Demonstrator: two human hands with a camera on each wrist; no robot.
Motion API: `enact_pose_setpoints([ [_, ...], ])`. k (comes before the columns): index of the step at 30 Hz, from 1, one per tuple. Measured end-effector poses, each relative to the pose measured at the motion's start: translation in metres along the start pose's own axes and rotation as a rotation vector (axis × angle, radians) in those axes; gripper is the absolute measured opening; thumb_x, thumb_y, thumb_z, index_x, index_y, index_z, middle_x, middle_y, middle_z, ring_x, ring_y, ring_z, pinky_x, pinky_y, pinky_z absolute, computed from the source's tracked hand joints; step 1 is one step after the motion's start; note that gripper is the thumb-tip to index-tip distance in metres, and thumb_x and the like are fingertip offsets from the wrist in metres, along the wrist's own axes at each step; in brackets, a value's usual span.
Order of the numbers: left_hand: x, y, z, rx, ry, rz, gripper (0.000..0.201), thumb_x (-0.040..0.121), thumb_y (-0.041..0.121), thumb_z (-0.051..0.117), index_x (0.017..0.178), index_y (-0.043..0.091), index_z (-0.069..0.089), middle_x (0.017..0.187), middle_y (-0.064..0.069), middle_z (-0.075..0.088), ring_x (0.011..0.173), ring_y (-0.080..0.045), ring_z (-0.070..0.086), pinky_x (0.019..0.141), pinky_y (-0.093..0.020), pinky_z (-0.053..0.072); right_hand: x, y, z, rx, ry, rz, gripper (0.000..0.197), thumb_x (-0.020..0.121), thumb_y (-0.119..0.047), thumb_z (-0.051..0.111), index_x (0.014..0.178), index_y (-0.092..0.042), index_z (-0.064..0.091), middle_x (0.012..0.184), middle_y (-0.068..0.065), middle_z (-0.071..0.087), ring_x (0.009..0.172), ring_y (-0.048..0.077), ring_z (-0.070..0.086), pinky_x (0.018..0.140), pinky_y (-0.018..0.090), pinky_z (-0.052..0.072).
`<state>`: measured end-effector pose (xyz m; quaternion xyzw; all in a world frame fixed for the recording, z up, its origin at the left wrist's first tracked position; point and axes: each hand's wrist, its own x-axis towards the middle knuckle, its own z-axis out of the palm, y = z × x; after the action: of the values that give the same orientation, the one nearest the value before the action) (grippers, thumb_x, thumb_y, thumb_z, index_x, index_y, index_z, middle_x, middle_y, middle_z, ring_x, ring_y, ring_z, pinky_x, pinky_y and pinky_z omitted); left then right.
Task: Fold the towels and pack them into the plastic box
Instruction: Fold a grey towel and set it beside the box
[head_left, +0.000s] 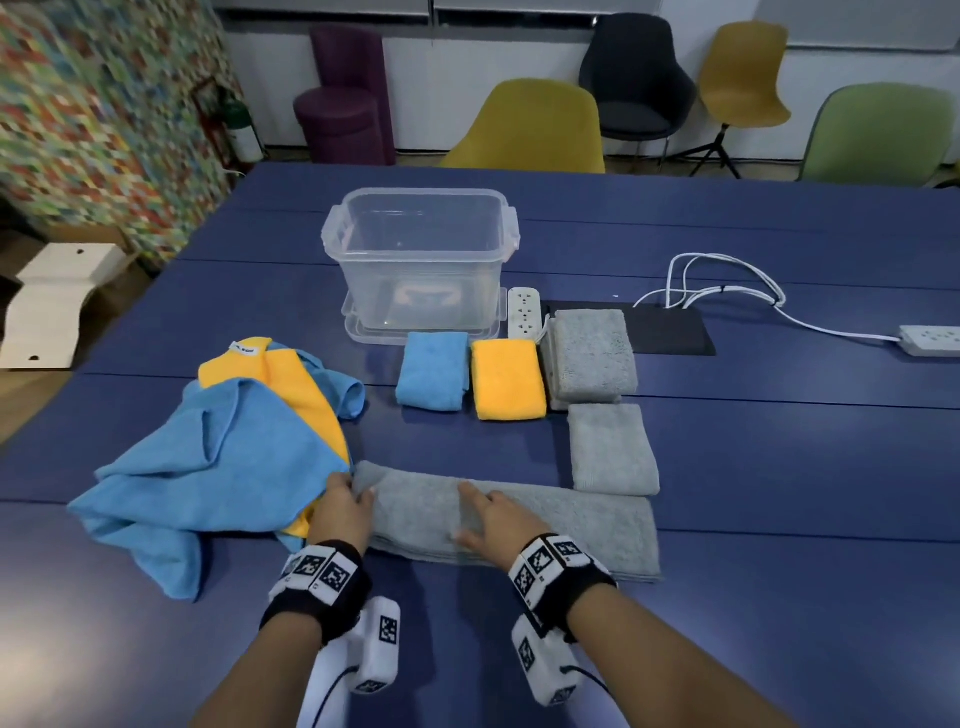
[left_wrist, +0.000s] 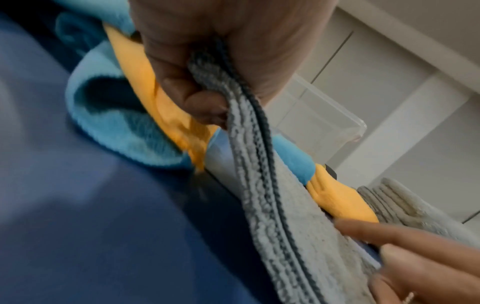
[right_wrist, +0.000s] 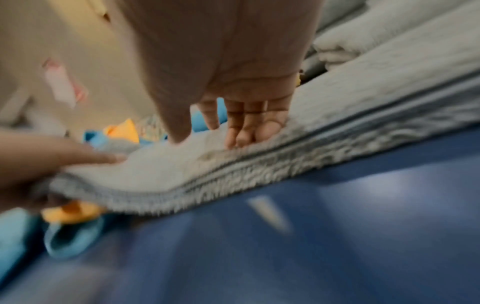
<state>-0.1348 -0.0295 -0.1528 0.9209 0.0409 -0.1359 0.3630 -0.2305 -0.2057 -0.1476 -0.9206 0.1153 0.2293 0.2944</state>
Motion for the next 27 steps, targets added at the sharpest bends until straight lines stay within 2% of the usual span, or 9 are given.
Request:
enact_pose_setpoints([
  [3, 0.004, 0.006, -0.018, -0.081, 0.031, 0.035, 0.029, 0.090, 0.016, 0.058, 0.112, -0.002, 0.050, 0.106, -0.025, 0.059, 0.105, -0.038, 0.055, 0.079, -0.036, 0.038, 0.004, 0.003, -0.001, 0.312, 0.126, -0.011, 0.042, 0.097, -0.037, 0.039, 0.133, -0.015, 0.043, 0.125, 0.008, 0.056, 0.111, 0.024, 0.056, 0.097, 0.037, 0.044],
  [6, -0.009, 0.024, -0.011, -0.256, -0.067, 0.176, 0.028, 0.085, 0.022, 0.065, 0.101, 0.005, 0.049, 0.092, -0.010, 0.055, 0.096, -0.032, 0.056, 0.074, -0.031, 0.039, 0.000, 0.006, -0.013, 0.878, 0.160, 0.106, 0.038, 0.099, -0.036, 0.036, 0.108, -0.004, 0.056, 0.085, 0.003, 0.062, 0.069, 0.015, 0.057, 0.067, 0.028, 0.046],
  [9, -0.037, 0.042, 0.010, -0.303, -0.294, 0.266, 0.026, 0.086, 0.023, 0.064, 0.104, 0.016, 0.047, 0.089, 0.003, 0.051, 0.079, -0.017, 0.057, 0.058, -0.022, 0.047, -0.007, 0.010, -0.030, 1.221, 0.056, 0.171, 0.044, 0.095, -0.048, 0.039, 0.098, -0.009, 0.061, 0.084, 0.005, 0.066, 0.069, 0.018, 0.061, 0.063, 0.027, 0.048],
  [12, -0.051, 0.049, 0.029, -0.212, -0.465, 0.377, 0.031, 0.089, 0.020, 0.061, 0.117, 0.020, 0.048, 0.094, 0.002, 0.055, 0.081, -0.012, 0.056, 0.063, -0.011, 0.045, -0.009, 0.014, -0.033, 1.156, 0.018, 0.167, 0.039, 0.091, -0.041, 0.054, 0.104, -0.005, 0.062, 0.085, 0.008, 0.065, 0.071, 0.019, 0.062, 0.057, 0.025, 0.050],
  [15, -0.047, 0.047, 0.035, -0.049, -0.541, 0.443, 0.036, 0.095, 0.019, 0.049, 0.131, 0.016, 0.045, 0.104, 0.002, 0.054, 0.093, -0.009, 0.052, 0.075, -0.011, 0.039, -0.005, 0.020, -0.023, 0.975, 0.103, 0.209, 0.032, 0.088, -0.024, 0.062, 0.105, 0.004, 0.061, 0.091, 0.016, 0.062, 0.082, 0.027, 0.060, 0.069, 0.038, 0.049],
  [17, -0.040, 0.042, 0.037, 0.090, -0.440, 0.554, 0.035, 0.097, 0.018, 0.045, 0.131, 0.019, 0.048, 0.116, 0.001, 0.052, 0.105, -0.011, 0.049, 0.086, -0.015, 0.038, -0.002, 0.025, -0.017, 0.940, 0.155, 0.246, 0.013, 0.090, -0.015, 0.058, 0.087, -0.002, 0.062, 0.086, 0.013, 0.062, 0.081, 0.026, 0.060, 0.072, 0.037, 0.047],
  [20, -0.033, 0.033, 0.040, 0.367, -0.267, 0.766, 0.037, 0.094, 0.027, 0.042, 0.129, 0.024, 0.051, 0.131, 0.001, 0.049, 0.124, -0.022, 0.045, 0.098, -0.031, 0.039, -0.005, 0.025, -0.018, 0.884, 0.200, 0.301, 0.022, 0.093, -0.008, 0.051, 0.071, -0.014, 0.053, 0.072, 0.000, 0.056, 0.066, 0.012, 0.054, 0.055, 0.017, 0.045],
  [24, -0.030, 0.020, 0.056, 0.688, -0.301, 0.842, 0.045, 0.093, 0.043, 0.025, 0.127, 0.022, 0.048, 0.128, 0.001, 0.060, 0.122, -0.028, 0.053, 0.088, -0.037, 0.053, -0.003, 0.033, -0.012, 0.750, 0.298, 0.351, 0.020, 0.086, -0.013, 0.063, 0.100, -0.007, 0.051, 0.091, 0.007, 0.057, 0.081, 0.020, 0.055, 0.066, 0.023, 0.045],
  [27, -0.026, 0.010, 0.071, 0.773, -0.352, 0.814, 0.054, 0.099, 0.040, 0.003, 0.131, 0.020, 0.040, 0.135, -0.002, 0.054, 0.135, -0.031, 0.026, 0.107, -0.038, 0.024, -0.005, 0.035, -0.009, 0.640, 0.380, 0.369, 0.032, 0.083, -0.016, 0.067, 0.097, -0.012, 0.038, 0.093, 0.004, 0.051, 0.083, 0.019, 0.050, 0.070, 0.023, 0.036],
])
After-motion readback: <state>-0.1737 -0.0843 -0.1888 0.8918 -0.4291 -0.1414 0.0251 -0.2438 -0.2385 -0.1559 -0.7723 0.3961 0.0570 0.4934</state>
